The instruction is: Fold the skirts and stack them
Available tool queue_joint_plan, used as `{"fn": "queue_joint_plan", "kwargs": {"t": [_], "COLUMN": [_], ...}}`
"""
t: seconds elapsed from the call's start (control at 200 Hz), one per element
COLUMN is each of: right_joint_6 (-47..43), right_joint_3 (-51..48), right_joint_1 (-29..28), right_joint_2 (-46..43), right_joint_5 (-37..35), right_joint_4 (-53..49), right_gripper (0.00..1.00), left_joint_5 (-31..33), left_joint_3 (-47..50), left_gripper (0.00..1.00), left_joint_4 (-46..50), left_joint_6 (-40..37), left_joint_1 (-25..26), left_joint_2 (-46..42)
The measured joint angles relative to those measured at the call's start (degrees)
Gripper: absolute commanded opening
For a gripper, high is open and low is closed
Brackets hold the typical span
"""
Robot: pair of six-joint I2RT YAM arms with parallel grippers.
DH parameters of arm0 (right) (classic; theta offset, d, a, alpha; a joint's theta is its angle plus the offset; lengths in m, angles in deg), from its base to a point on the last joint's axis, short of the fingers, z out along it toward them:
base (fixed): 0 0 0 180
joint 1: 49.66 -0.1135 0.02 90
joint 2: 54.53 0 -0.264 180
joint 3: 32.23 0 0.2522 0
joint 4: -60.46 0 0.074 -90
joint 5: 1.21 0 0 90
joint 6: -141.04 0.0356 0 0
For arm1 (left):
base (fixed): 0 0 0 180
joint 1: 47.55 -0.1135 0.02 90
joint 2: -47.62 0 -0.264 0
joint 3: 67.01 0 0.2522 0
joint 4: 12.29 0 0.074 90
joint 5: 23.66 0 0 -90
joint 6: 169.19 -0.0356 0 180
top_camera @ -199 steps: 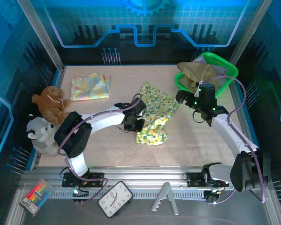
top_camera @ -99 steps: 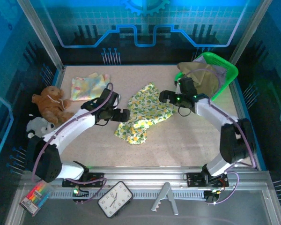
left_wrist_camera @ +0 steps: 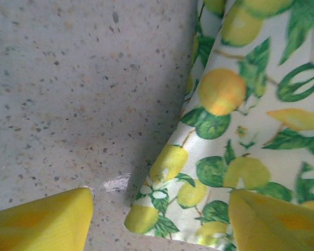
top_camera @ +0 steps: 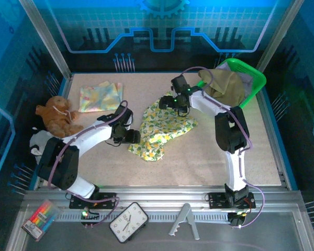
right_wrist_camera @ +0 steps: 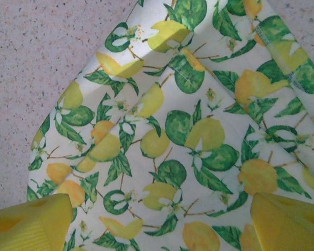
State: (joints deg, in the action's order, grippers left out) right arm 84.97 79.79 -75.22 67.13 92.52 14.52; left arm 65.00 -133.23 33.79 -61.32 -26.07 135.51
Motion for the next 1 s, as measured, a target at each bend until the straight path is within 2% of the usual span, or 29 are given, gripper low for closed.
{"fn": "queue_joint_plan", "kwargs": {"t": [0.14, 0.225, 0.365, 0.44, 0.62, 0.72, 0.785, 0.84, 0.9, 0.95, 1.0], "right_joint_6": [1.8, 3.1, 5.3, 6.1, 6.1, 5.7, 5.2, 4.9, 4.1, 4.3, 3.2], "right_joint_3": [3.3, 5.6, 9.7, 11.7, 19.6, 24.3, 26.6, 27.9, 28.3, 28.3, 27.2], "right_joint_1": [-0.2, -0.5, -1.2, -1.6, -2.4, -3.0, -3.4, -3.8, -4.0, -4.2, -4.3], "right_joint_2": [2.2, 3.7, 7.4, 9.3, 15.4, 18.7, 20.5, 21.8, 22.1, 21.9, 21.1], "right_joint_5": [0.0, -0.5, -2.8, -3.6, -5.5, -7.2, -8.5, -9.6, -11.0, -11.7, -12.8], "right_joint_4": [-1.7, -2.9, -4.7, -5.6, -9.1, -11.0, -12.0, -12.8, -13.4, -13.5, -13.1], "right_gripper": [0.87, 0.81, 0.71, 0.67, 0.65, 0.58, 0.51, 0.43, 0.28, 0.16, 0.09], "left_joint_5": [0.0, 0.5, 0.0, 0.0, -0.6, -0.7, -0.6, -0.6, -0.4, -0.5, -1.2], "left_joint_3": [0.9, 0.5, 0.0, 0.5, 0.9, 0.9, 0.9, 0.9, 0.9, 0.9, 0.9], "left_gripper": [0.55, 0.48, 0.40, 0.39, 0.39, 0.37, 0.32, 0.23, 0.11, 0.05, 0.00], "left_joint_4": [-3.5, -4.5, -4.1, -4.5, -5.1, -5.2, -5.2, -5.1, -4.9, -4.9, -5.6], "left_joint_6": [0.0, 0.2, 0.2, 0.2, 0.2, 0.2, 0.2, 0.1, 0.5, 0.2, 0.9], "left_joint_1": [0.0, 0.0, -0.7, -0.9, -1.1, -1.2, -1.2, -1.5, -1.9, -2.1, -2.1], "left_joint_2": [4.4, 7.5, 7.7, 7.4, 7.3, 7.3, 7.4, 7.5, 7.6, 7.6, 7.4]}}
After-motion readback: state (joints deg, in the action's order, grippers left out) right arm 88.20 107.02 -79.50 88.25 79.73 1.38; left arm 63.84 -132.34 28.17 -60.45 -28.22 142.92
